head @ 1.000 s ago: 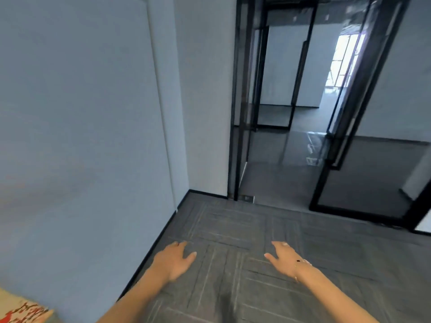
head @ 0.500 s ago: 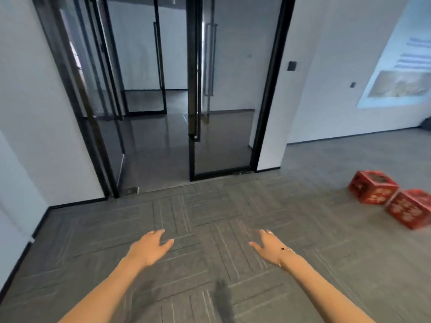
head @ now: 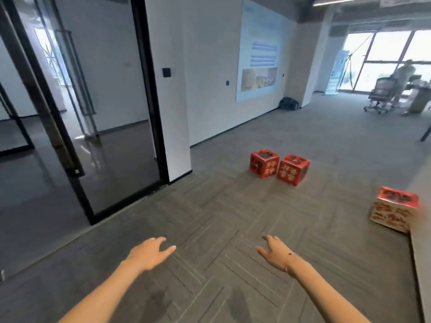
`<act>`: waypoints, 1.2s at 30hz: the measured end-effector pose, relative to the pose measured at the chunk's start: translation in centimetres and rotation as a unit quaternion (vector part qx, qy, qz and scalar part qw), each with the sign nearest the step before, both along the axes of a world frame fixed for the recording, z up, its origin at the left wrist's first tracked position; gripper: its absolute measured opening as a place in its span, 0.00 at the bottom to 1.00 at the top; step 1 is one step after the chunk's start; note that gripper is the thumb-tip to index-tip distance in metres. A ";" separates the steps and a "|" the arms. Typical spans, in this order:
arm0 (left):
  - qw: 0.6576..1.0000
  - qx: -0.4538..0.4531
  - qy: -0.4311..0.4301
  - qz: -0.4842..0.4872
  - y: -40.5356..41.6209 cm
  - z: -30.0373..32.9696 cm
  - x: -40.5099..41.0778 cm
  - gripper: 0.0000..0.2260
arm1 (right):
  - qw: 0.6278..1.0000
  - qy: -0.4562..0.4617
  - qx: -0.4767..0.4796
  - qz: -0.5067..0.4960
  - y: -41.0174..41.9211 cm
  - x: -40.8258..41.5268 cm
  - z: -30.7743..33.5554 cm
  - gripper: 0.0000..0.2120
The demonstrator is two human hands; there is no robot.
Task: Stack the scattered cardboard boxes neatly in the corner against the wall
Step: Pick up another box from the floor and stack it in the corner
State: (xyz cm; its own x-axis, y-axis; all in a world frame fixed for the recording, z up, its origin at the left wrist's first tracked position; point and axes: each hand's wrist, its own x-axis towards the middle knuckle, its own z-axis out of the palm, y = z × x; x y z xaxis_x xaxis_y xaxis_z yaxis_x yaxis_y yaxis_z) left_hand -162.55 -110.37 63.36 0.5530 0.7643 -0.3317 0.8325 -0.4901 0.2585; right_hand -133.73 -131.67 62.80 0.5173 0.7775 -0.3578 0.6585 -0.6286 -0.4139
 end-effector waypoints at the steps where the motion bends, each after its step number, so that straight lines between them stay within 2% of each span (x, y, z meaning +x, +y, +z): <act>1: 1.000 0.000 -0.002 -0.015 1.2 0.2 2.0 0.33 | 1.000 -0.001 0.002 -0.017 0.1 1.2 0.2 0.30; 8: 0.991 0.023 -0.005 -0.131 9.0 2.3 15.8 0.31 | 0.990 -0.017 0.017 -0.136 1.4 9.5 2.2 0.29; 14: 0.973 0.044 -0.002 -0.227 11.7 2.8 26.4 0.30 | 0.971 -0.011 0.025 -0.236 0.2 14.7 2.7 0.29; 28: 0.929 0.010 0.016 -0.369 6.8 0.3 45.1 0.32 | 0.923 0.001 0.003 -0.386 -8.0 23.9 0.6 0.29; 36: 0.917 -0.009 -0.016 -0.398 2.2 -0.1 61.1 0.31 | 0.910 -0.018 -0.017 -0.415 -13.1 36.9 0.1 0.28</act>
State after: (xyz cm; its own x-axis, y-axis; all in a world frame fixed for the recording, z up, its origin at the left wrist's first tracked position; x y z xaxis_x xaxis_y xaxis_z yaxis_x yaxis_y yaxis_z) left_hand -101.41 -108.13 63.22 0.9434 0.1076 -0.3138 0.2036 -0.9347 0.2915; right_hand -96.85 -144.73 62.93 0.9328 0.1028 -0.3454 -0.0359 -0.9272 -0.3729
